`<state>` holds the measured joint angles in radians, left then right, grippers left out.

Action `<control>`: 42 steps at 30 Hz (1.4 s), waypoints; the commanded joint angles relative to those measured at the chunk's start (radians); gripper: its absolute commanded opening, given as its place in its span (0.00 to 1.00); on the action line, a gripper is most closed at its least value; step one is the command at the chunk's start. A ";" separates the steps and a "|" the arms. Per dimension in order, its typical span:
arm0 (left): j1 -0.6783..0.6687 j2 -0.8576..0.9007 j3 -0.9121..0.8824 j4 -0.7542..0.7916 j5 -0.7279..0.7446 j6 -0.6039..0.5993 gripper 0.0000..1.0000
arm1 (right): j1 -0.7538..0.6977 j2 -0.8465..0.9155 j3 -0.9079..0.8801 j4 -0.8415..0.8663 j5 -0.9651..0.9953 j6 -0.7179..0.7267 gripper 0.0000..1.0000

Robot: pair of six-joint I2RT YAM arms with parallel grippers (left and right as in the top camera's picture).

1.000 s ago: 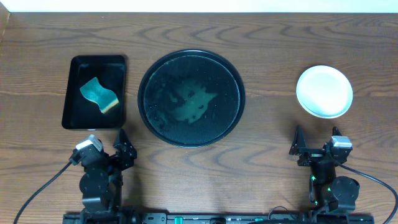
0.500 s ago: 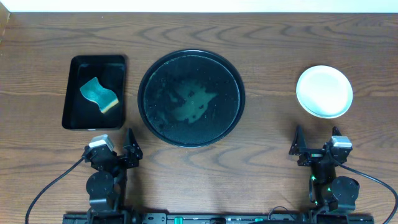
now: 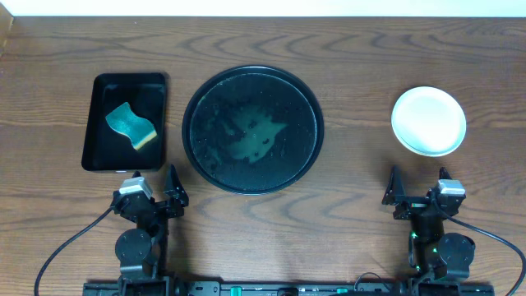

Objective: Clean dirty plates on tray and stack at the side

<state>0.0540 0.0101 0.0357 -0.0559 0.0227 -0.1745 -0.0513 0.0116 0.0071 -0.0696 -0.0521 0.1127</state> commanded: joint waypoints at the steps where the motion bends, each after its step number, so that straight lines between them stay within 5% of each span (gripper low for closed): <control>1: -0.006 -0.009 -0.032 -0.016 -0.016 0.060 0.76 | -0.007 -0.007 -0.002 -0.004 0.003 -0.014 0.99; 42: -0.006 -0.006 -0.032 -0.016 -0.019 0.096 0.76 | -0.007 -0.007 -0.002 -0.004 0.003 -0.014 0.99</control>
